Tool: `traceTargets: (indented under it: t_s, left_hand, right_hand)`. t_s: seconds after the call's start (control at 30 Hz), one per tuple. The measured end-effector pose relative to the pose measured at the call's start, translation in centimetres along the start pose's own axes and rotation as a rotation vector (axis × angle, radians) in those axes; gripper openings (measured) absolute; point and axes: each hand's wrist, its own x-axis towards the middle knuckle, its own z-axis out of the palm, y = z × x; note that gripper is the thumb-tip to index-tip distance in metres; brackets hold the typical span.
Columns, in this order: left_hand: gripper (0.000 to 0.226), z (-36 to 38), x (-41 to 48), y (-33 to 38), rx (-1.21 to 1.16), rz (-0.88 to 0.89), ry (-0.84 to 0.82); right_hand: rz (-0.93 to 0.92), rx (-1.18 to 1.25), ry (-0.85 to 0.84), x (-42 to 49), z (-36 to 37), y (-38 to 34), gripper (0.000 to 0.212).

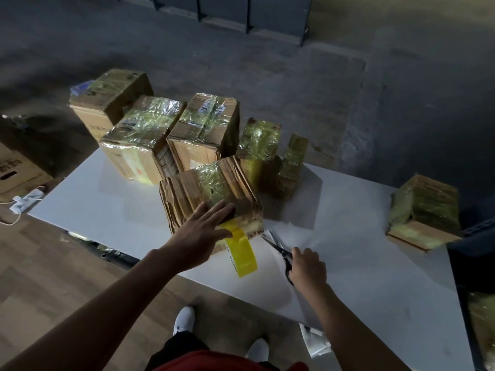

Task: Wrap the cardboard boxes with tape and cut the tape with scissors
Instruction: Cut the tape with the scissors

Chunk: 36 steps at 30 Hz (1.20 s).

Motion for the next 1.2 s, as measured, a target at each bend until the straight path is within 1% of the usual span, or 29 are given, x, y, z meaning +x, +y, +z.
traceTargets:
  t_s: [0.07,0.13,0.2,0.27,0.33,0.4,0.47,0.57,0.63,0.67,0.7,0.77,0.87,0.93,1.03,1.13,1.2]
  left_hand:
    - [0.040,0.4,-0.5,1.0,-0.012,-0.035,0.037]
    - [0.040,0.6,-0.9,1.6,-0.047,-0.089,0.054]
    - [0.044,0.4,-1.1,1.7,-0.088,-0.152,0.063]
    - [0.037,0.0,-1.1,1.8,-0.097,-0.165,0.070]
    - [0.030,-0.5,-1.0,1.8,-0.130,-0.162,0.113]
    - [0.030,-0.9,-0.8,1.9,-0.173,-0.160,0.153]
    - [0.029,-1.1,-0.7,2.0,-0.162,-0.126,0.161]
    - [0.021,-1.0,-0.8,2.6,-0.107,-0.080,0.143]
    - [0.016,-0.7,-1.0,3.1,-0.082,-0.059,0.148]
    - [0.018,-0.6,-1.1,3.3,-0.086,-0.052,0.144]
    - [0.020,-0.5,-1.3,3.4,-0.089,-0.047,0.143]
    - [0.015,-0.2,-1.6,3.5,-0.093,-0.048,0.118]
    - [0.018,-0.2,-2.0,3.6,-0.094,-0.048,0.095]
    - [0.018,-0.6,-2.0,3.9,-0.111,-0.096,0.119]
    - [0.028,-0.9,-2.1,4.4,-0.129,-0.154,0.150]
    - [0.022,-1.0,-2.5,5.0,-0.131,-0.161,0.135]
    - [0.017,-1.2,-2.7,5.0,-0.134,-0.197,0.139]
  right_hand:
    - [0.007,-0.020,-0.018,0.1,0.1,0.1,0.029]
    - [0.012,-0.003,-0.049,0.2,0.1,0.3,0.029]
    - [0.018,0.050,-0.086,0.6,0.0,0.4,0.032]
    - [0.028,0.142,-0.144,0.9,-0.3,0.7,0.030]
    - [0.021,0.328,-0.197,1.2,-0.5,1.0,0.019]
    - [0.016,0.576,-0.263,1.6,-0.9,1.4,0.014]
    - [0.002,0.769,-0.302,1.8,-1.3,1.7,0.013]
    - [-0.057,0.924,-0.287,2.1,-2.1,1.8,0.020]
    - [-0.126,0.975,-0.265,2.2,-2.7,1.7,0.025]
    - [-0.155,1.001,-0.260,2.2,-3.1,1.6,0.026]
    - [-0.183,1.020,-0.259,2.2,-3.6,1.4,0.025]
    - [-0.245,1.024,-0.268,2.2,-4.7,1.0,0.023]
    - [-0.323,1.014,-0.298,2.3,-6.3,0.4,0.023]
    - [-0.359,1.008,-0.316,2.4,-7.1,0.1,0.023]
    - [-0.390,0.967,-0.295,2.9,-7.7,-0.3,0.021]
    - [-0.395,1.009,-0.309,3.2,-8.0,-0.3,0.021]
    - [-0.416,1.015,-0.322,3.2,-8.1,-0.3,0.024]
